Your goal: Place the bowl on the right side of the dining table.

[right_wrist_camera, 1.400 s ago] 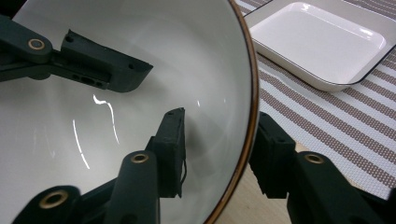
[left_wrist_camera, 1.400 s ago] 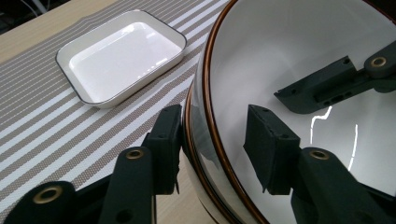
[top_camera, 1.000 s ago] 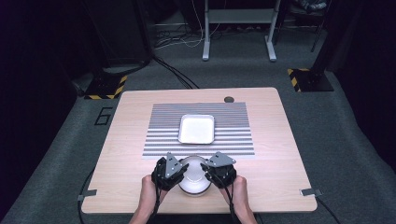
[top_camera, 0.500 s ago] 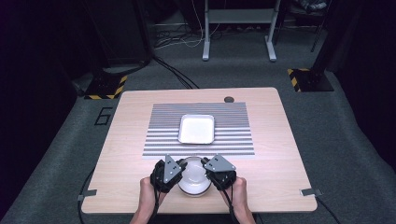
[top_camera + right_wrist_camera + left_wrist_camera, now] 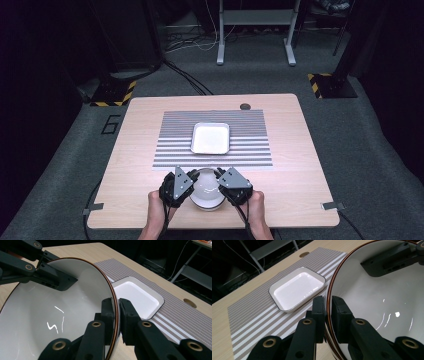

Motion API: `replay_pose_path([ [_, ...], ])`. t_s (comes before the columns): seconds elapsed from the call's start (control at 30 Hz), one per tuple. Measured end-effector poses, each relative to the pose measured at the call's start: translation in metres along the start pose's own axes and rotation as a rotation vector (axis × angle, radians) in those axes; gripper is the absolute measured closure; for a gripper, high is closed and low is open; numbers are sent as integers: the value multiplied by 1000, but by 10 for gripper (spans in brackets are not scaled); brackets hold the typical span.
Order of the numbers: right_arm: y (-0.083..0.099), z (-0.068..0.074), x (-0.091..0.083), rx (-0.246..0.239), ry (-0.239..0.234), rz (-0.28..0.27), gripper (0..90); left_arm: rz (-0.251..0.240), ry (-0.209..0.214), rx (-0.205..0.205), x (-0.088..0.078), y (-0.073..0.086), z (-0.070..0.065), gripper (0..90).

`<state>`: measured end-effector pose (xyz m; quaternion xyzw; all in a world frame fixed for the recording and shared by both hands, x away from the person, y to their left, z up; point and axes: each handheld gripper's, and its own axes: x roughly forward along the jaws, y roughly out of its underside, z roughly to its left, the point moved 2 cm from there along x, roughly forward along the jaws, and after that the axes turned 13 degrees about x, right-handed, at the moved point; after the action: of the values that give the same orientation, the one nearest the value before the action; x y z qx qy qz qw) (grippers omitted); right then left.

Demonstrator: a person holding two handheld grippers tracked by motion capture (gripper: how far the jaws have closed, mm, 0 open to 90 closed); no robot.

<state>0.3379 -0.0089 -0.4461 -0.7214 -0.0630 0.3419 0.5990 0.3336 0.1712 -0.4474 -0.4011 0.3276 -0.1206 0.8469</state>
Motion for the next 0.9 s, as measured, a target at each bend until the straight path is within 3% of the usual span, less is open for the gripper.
replay_pose_path([
  [0.9,-12,0,-6,-16,14,-33,826,-39,-9,6,-6,-10,7,818],
])
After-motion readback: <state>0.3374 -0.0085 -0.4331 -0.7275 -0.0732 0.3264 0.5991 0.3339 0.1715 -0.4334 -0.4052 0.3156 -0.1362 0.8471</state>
